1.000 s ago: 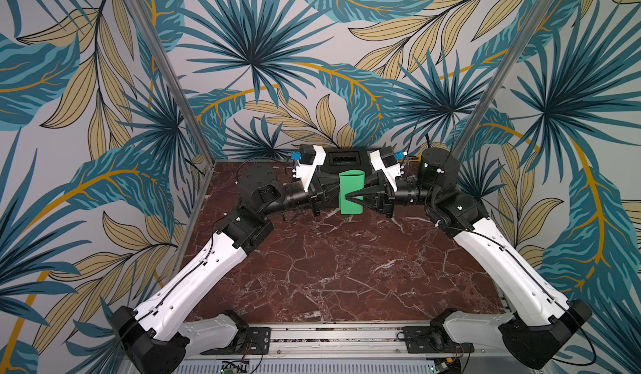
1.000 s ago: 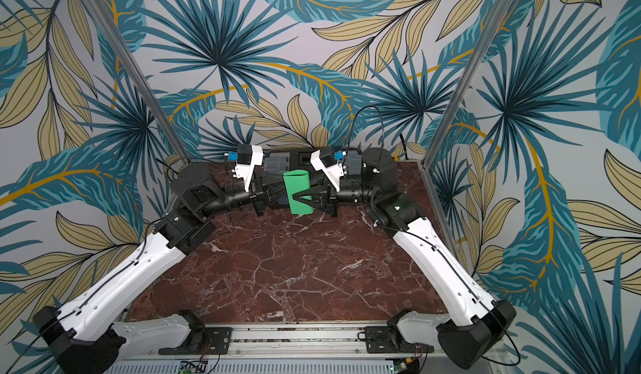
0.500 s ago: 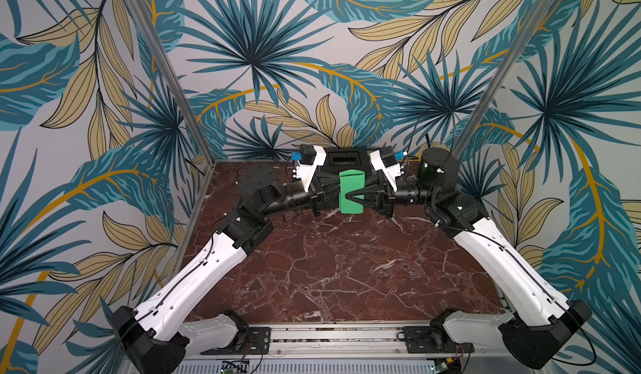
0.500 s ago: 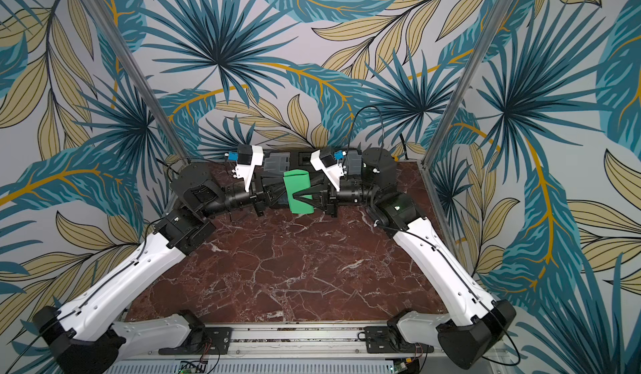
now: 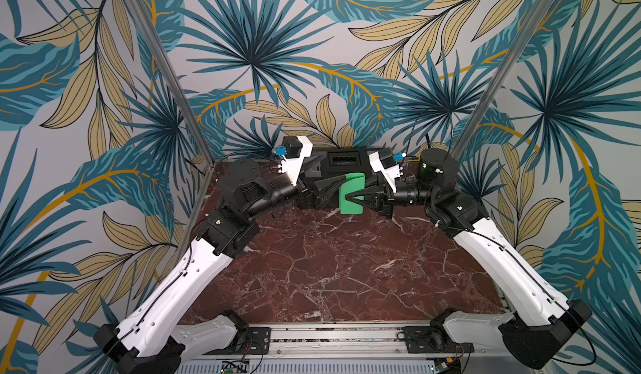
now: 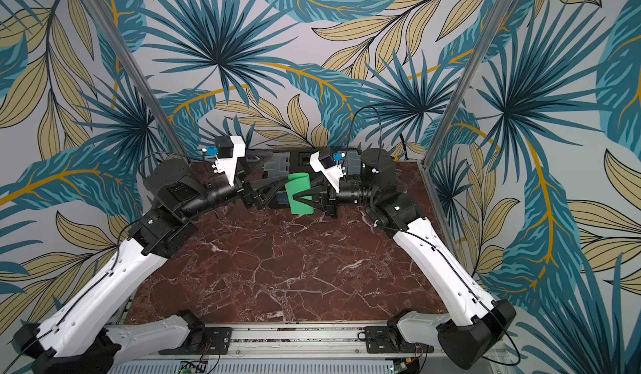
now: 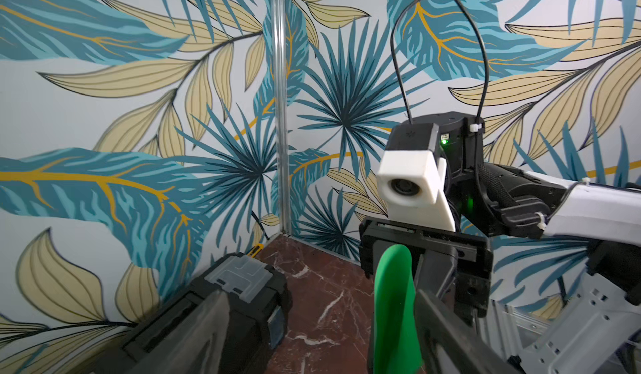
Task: Fold the square paper along the opposite sides
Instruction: Fold the paper.
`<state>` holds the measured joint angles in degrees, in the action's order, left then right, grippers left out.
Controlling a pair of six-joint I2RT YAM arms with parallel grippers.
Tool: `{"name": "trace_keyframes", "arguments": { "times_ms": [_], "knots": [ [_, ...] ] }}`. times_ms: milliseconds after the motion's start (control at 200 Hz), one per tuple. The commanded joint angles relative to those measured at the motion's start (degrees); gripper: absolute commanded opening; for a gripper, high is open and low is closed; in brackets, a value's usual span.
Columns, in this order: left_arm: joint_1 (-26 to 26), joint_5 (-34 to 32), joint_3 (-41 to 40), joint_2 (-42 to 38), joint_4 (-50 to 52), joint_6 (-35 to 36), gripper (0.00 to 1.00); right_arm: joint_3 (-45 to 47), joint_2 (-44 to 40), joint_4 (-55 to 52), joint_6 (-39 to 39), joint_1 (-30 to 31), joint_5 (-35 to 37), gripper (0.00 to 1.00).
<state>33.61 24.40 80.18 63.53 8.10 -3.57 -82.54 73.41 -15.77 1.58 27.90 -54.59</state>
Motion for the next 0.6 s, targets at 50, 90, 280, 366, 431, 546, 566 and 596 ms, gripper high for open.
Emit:
{"name": "trace_keyframes", "arguments": {
  "times_ms": [50,90,280,366,431,546,566,596],
  "knots": [
    [-1.6,-6.4,-0.1,-8.9,5.2,6.1,0.97,-0.4,-0.3,-2.1,2.6,0.3,2.0,0.17],
    [-1.6,-5.1,-1.6,-10.1,5.1,5.5,0.99,-0.6,-0.3,-2.2,2.6,0.2,2.2,0.17],
    [-1.5,6.4,-10.1,-7.7,-2.0,-1.9,1.0,-2.4,0.3,-2.1,1.1,0.2,1.5,0.17],
    [-1.4,8.2,-14.6,-6.1,-9.5,-5.6,1.0,-3.1,0.3,-2.1,0.6,0.2,1.7,0.17],
    [-1.3,8.7,-16.4,-5.1,-13.3,-6.9,1.0,-3.6,0.2,-2.2,0.4,0.2,1.8,0.17],
    [-1.0,9.4,-17.0,-3.6,-15.8,-7.5,1.0,-4.2,-0.2,-2.4,0.4,0.2,2.0,0.17],
    [-1.0,9.8,-17.0,-3.3,-15.9,-7.6,1.0,-4.3,-0.3,-2.4,0.4,0.3,2.1,0.18],
    [-0.9,10.3,-17.0,-2.9,-16.0,-7.7,1.0,-4.4,-0.4,-2.4,0.5,0.2,2.2,0.18]
  ]
}}
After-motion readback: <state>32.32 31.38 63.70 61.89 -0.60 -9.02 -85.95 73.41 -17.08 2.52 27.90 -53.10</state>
